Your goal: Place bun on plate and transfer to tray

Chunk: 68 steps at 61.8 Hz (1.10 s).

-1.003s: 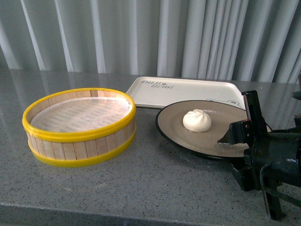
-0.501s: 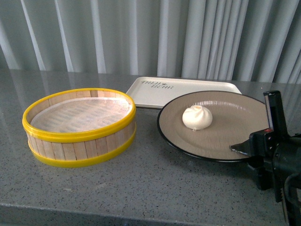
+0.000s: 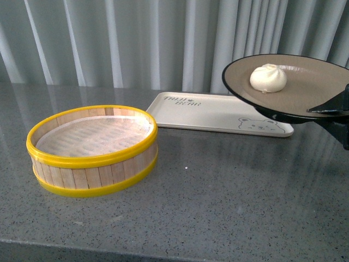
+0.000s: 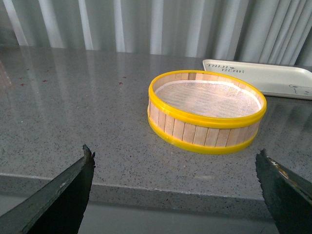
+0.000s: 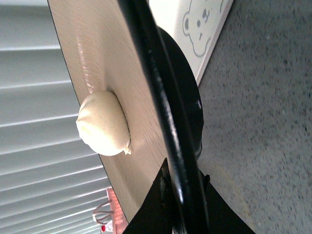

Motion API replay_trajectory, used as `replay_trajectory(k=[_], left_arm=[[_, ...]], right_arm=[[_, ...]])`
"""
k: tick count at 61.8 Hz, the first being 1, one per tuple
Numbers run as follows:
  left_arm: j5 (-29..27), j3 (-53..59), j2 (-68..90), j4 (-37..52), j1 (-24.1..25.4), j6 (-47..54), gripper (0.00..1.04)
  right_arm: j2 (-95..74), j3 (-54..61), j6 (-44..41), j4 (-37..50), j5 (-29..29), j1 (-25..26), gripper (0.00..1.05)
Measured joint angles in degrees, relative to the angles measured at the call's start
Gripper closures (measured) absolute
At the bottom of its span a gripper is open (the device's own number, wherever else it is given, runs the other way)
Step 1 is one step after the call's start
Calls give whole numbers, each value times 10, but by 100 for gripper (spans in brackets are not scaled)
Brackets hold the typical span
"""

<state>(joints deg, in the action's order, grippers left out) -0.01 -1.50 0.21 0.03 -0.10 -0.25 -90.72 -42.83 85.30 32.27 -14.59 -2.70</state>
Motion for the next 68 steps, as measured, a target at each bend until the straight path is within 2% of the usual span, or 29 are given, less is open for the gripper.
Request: replay_trajectory(k=[12,45,68], left_arm=[[0,0,0,0,0,0,7],[0,0,0,0,0,0,7],[0,0,0,0,0,0,7]], right_arm=[[-72,-84,-22,-44,-19,29,102],[-220,-270,-57,-92,-31,29,102],[-299,-343,-67,-94,-45,40,102]])
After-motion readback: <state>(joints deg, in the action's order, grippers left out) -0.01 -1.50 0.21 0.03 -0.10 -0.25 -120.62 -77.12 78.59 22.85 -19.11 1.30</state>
